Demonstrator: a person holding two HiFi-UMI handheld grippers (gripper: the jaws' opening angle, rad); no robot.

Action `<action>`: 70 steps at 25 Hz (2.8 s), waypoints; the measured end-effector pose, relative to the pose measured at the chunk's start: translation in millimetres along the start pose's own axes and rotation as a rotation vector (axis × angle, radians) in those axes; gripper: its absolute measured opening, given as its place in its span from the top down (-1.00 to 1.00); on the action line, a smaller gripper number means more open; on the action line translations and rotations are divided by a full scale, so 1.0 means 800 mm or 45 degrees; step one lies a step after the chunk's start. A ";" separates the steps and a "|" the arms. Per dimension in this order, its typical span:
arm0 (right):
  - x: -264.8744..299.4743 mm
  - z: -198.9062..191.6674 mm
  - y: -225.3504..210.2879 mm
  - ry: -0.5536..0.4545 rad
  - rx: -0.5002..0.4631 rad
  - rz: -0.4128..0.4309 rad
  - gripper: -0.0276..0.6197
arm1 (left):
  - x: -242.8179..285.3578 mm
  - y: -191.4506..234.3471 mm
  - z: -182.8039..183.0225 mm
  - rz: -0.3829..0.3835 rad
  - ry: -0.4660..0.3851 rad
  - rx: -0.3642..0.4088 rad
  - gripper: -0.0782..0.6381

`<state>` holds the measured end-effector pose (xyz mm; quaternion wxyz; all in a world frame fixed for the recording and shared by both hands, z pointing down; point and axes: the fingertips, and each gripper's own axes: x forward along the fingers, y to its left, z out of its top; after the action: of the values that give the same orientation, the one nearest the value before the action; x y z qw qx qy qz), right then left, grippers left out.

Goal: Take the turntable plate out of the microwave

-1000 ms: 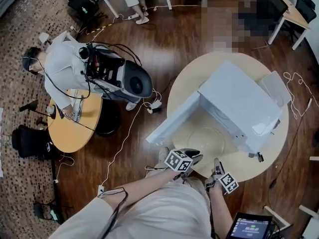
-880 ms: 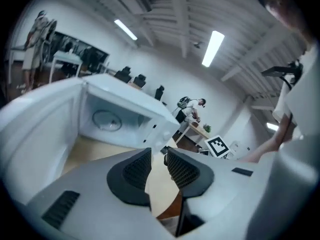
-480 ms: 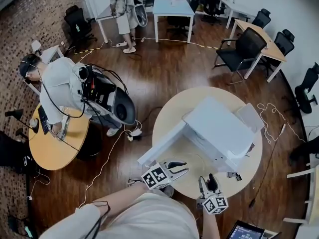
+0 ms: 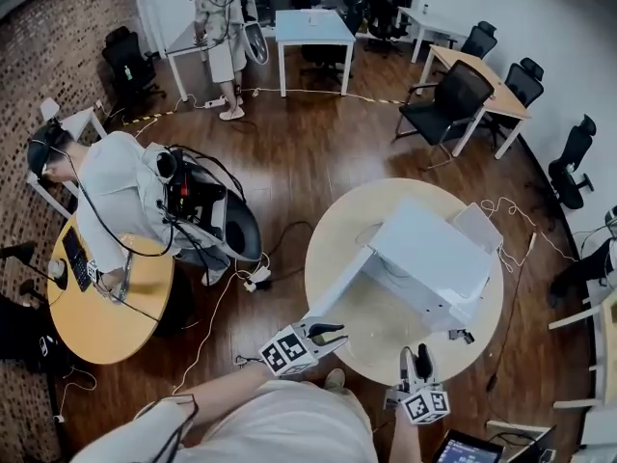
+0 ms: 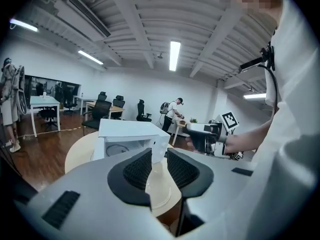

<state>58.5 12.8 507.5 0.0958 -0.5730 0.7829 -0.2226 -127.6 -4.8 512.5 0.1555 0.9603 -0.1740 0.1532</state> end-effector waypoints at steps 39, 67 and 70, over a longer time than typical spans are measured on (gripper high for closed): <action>-0.155 -0.080 0.105 -0.105 0.293 -0.327 0.35 | -0.136 -0.007 -0.039 -0.114 -0.138 0.052 0.54; -0.416 -0.095 0.056 -0.124 0.309 -0.335 0.35 | -0.126 -0.253 -0.159 0.068 0.025 -0.177 0.54; -0.415 -0.119 0.043 -0.086 0.340 -0.318 0.35 | -0.154 -0.259 -0.173 0.141 0.037 -0.198 0.54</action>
<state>98.0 356.0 541.1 0.1690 -0.6551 0.6656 -0.3152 -191.6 264.0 544.2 0.2233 0.9319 -0.2359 0.1616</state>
